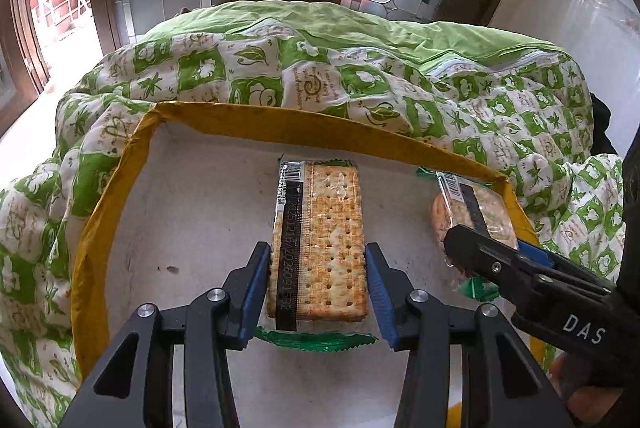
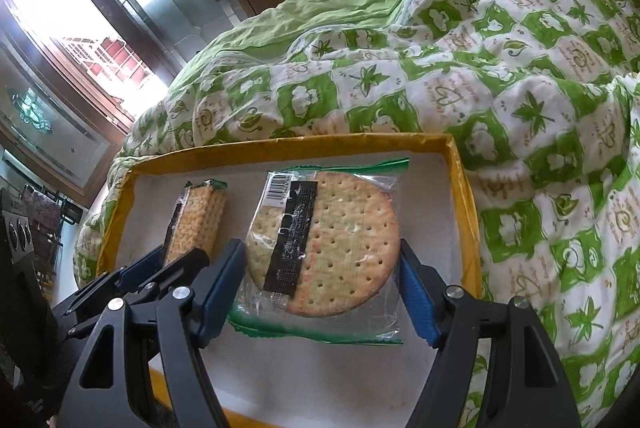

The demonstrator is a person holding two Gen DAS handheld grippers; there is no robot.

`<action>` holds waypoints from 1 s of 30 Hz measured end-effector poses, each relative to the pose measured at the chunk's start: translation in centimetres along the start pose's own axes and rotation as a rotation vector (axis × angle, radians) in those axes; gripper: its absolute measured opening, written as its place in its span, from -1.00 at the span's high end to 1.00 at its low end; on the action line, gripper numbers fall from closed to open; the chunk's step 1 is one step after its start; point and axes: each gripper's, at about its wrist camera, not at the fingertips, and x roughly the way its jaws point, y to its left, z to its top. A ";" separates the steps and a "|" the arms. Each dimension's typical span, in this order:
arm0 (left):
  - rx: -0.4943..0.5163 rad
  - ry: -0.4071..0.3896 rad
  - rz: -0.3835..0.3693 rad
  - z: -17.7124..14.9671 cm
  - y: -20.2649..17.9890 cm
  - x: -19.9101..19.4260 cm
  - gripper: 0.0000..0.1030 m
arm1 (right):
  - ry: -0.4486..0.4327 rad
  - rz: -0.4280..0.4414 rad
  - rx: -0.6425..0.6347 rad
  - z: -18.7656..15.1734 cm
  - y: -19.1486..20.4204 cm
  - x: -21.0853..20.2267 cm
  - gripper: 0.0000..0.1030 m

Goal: Organize snacks
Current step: 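Carry both cracker packs over the white tray and lower them inside, then open both tools to release the packs and lift away from the tray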

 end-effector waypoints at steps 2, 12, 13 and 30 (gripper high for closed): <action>0.009 -0.002 0.006 0.1 -0.1 0.1 0.04 | -0.001 -0.007 -0.004 0.1 0.0 0.2 -0.42; 0.008 0.003 0.027 0.2 0.2 0.8 0.04 | -0.009 -0.060 -0.060 0.3 0.2 1.4 -0.42; 0.008 0.003 0.030 0.2 0.2 0.8 0.04 | -0.012 -0.068 -0.068 0.3 0.2 1.5 -0.42; 0.018 0.015 0.069 0.4 0.5 1.0 0.02 | -0.027 -0.162 -0.175 -0.4 1.1 2.3 -0.44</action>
